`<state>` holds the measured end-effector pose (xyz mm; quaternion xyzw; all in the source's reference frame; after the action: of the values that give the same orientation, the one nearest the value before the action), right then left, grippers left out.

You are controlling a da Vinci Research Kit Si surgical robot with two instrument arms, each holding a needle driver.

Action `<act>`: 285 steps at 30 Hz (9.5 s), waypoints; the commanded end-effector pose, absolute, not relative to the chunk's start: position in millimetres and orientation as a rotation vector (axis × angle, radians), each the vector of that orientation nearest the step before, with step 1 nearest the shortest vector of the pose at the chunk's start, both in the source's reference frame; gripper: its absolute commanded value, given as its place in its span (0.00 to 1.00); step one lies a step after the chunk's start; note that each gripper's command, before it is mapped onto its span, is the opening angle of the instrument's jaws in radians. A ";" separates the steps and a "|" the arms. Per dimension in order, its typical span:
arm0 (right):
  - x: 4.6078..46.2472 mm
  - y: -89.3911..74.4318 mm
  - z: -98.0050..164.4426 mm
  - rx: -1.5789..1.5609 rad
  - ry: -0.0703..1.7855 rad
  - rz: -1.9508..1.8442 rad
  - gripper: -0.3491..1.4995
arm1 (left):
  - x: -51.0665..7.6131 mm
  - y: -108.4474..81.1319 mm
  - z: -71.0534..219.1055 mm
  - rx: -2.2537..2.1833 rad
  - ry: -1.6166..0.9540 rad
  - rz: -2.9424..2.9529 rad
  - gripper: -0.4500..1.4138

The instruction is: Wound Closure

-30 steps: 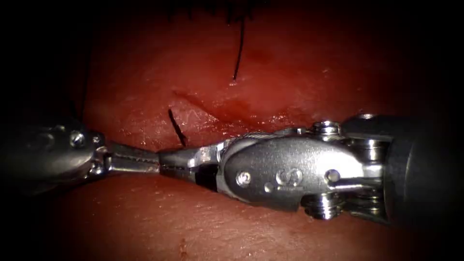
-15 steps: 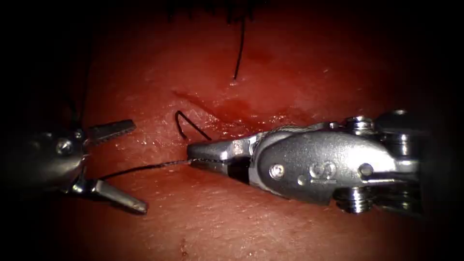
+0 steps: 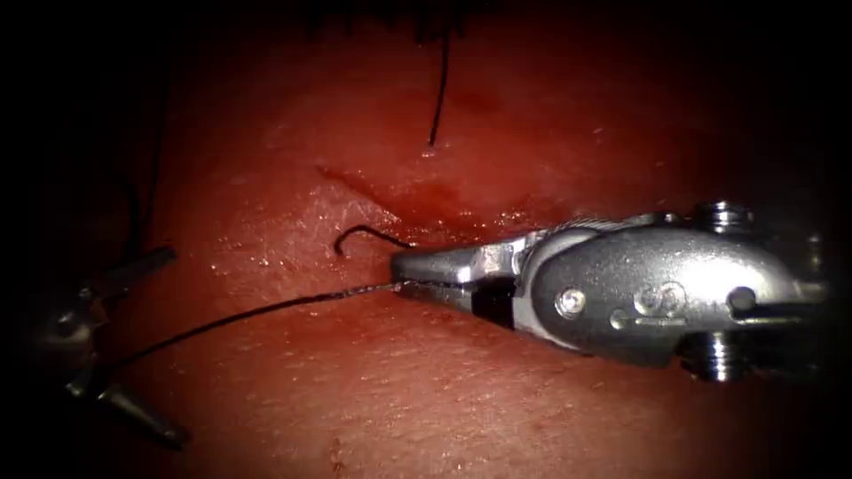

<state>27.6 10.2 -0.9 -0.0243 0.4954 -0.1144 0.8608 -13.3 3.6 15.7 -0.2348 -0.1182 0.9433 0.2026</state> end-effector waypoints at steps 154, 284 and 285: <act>35.6 13.1 11.2 0.133 1.204 0.315 0.38 | -16.6 14.1 15.8 -0.725 0.555 2.647 0.00; 24.1 18.3 13.6 -0.099 1.251 1.158 0.61 | -23.3 10.9 28.0 -1.073 0.183 2.616 0.00; 24.0 18.4 13.8 -0.096 1.244 1.171 0.62 | -23.5 11.0 28.1 -1.071 0.185 2.615 0.00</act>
<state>23.3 18.5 13.1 -0.0432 0.5460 0.5201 0.6554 -23.1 11.0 27.8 -0.3731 0.0644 0.9127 0.1538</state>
